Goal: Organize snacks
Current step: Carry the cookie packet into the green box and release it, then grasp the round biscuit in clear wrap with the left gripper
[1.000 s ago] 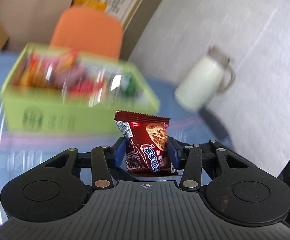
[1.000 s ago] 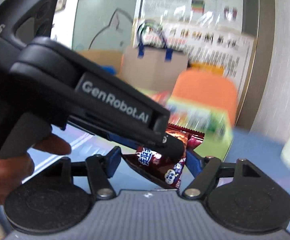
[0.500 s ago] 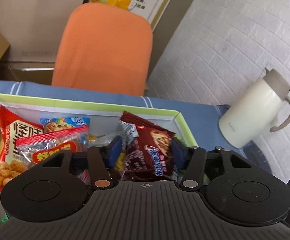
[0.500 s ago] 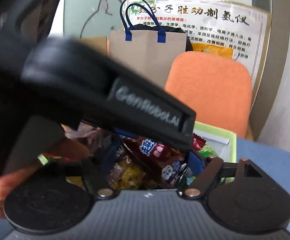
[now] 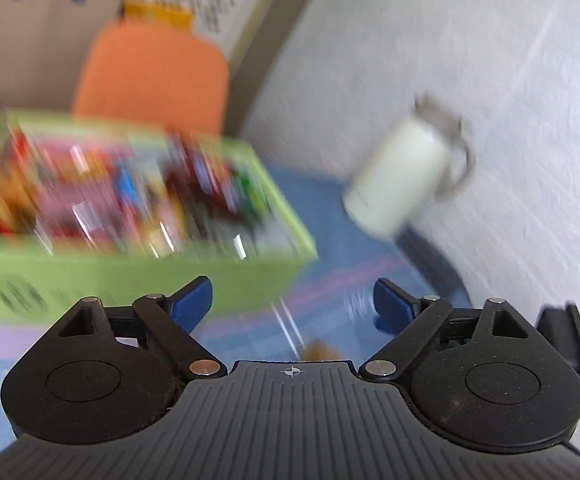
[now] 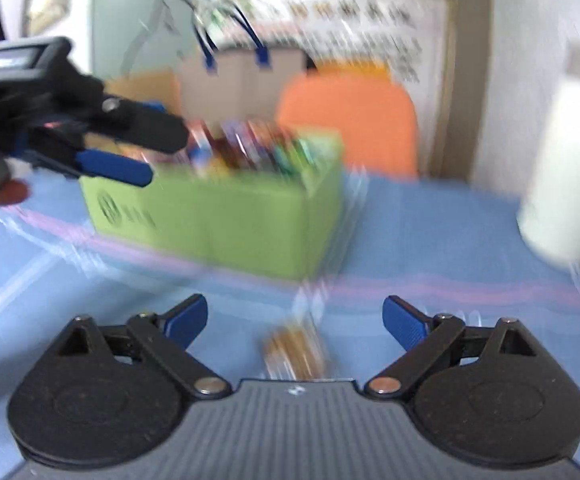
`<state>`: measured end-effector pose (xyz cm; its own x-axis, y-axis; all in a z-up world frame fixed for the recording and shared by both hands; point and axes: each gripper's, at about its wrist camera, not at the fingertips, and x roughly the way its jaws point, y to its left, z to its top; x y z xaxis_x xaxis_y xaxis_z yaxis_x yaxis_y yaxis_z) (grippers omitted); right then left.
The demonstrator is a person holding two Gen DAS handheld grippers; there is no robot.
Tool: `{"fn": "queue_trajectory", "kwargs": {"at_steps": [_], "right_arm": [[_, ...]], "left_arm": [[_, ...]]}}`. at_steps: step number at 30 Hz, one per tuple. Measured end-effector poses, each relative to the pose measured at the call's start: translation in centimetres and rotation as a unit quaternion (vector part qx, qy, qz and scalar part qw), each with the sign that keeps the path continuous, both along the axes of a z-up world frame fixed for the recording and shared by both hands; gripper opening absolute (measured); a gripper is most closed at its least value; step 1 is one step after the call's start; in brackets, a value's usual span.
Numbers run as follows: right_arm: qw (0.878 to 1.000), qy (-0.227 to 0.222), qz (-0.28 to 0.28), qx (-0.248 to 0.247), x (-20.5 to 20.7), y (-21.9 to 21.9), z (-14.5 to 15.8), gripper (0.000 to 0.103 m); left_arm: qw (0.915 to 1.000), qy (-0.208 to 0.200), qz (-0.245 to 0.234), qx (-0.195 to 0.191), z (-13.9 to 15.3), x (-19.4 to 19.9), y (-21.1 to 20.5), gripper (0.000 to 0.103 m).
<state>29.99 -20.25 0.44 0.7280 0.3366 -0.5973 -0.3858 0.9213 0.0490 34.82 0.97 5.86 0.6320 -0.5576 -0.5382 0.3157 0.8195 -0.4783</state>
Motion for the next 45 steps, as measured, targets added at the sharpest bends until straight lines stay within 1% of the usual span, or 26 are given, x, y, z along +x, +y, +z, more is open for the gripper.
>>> {"fn": "queue_trajectory", "kwargs": {"at_steps": [1,3,4,5,7,9,10,12,16,18,22,25,27,28,30,32,34,37,40,42,45], "right_arm": [[1.0,0.006,0.003,-0.001,-0.1,0.0,-0.4,0.094],[1.0,0.011,0.011,-0.013,-0.1,0.2,-0.9,0.094],[1.0,0.009,0.015,-0.018,-0.6,0.2,-0.9,0.094],[1.0,0.009,0.021,-0.02,-0.8,0.0,-0.9,0.094],[0.999,0.015,0.027,-0.02,-0.8,0.4,-1.4,0.094],[0.999,0.023,0.041,-0.016,-0.6,0.8,-1.8,0.094],[0.999,0.019,0.044,-0.018,-1.1,0.9,-1.9,0.094],[0.998,0.016,0.051,-0.018,-2.1,1.8,-1.7,0.094],[0.998,0.015,0.056,-0.008,-4.4,3.5,-1.8,0.094],[0.998,0.01,0.058,-0.01,-5.8,4.8,-1.9,0.094],[0.997,0.013,0.073,0.018,-9.5,7.2,-1.9,0.095],[0.996,0.011,0.086,0.019,-12.0,9.3,-2.1,0.095],[0.995,0.018,0.089,0.027,-13.0,10.2,-2.2,0.094],[0.996,0.012,0.089,0.026,-13.5,10.6,-2.2,0.094],[0.997,0.01,0.079,0.02,-14.2,11.2,-1.8,0.094],[0.997,-0.003,0.072,0.016,-14.7,11.4,-1.4,0.094],[0.998,-0.017,0.067,0.003,-15.1,11.5,-1.2,0.094],[0.998,-0.02,0.067,-0.008,-14.4,11.9,-1.2,0.094],[0.997,-0.024,0.069,-0.024,-14.3,12.0,-1.3,0.094],[0.997,-0.03,0.067,-0.031,-14.5,11.8,-1.3,0.094],[0.997,-0.028,0.067,-0.024,-14.7,11.5,-1.3,0.094]], "left_arm": [[0.9996,0.028,-0.01,0.0,-1.1,0.3,-1.1,0.066],[0.9969,0.064,-0.046,-0.005,-2.9,1.5,-3.2,0.056],[0.9951,0.085,-0.05,-0.002,-3.6,2.2,-4.1,0.053],[0.994,0.096,-0.052,0.0,-4.1,2.8,-4.7,0.052],[0.9932,0.1,-0.058,0.009,-4.7,3.6,-5.9,0.05],[0.9919,0.111,-0.059,0.019,-5.4,3.8,-6.8,0.043],[0.9911,0.116,-0.063,0.02,-5.5,3.7,-6.9,0.043],[0.9921,0.107,-0.059,0.028,-5.5,3.1,-6.8,0.043],[0.9924,0.106,-0.057,0.024,-5.6,1.0,-5.2,0.038],[0.993,0.1,-0.055,0.03,-5.6,-0.6,-4.1,0.036],[0.9939,0.097,-0.045,0.025,-5.7,-4.2,-1.0,0.036],[0.9951,0.089,-0.04,0.017,-5.8,-7.3,1.4,0.037],[0.9963,0.078,-0.03,0.019,-5.9,-9.1,2.8,0.037],[0.9968,0.075,-0.021,0.018,-5.9,-9.7,3.5,0.037],[0.9968,0.08,0.007,0.001,-5.8,-10.7,5.2,0.042],[0.9959,0.081,0.03,-0.028,-5.5,-11.7,7.0,0.043],[0.9952,0.077,0.039,-0.047,-5.1,-12.7,8.4,0.043],[0.992,0.108,0.033,-0.057,-5.5,-13.0,8.7,0.041],[0.9895,0.13,0.02,-0.06,-6.4,-12.8,7.9,0.037],[0.9901,0.128,0.014,-0.057,-6.3,-12.6,7.1,0.036],[0.991,0.126,0.004,-0.045,-6.1,-12.7,6.2,0.035]]}}
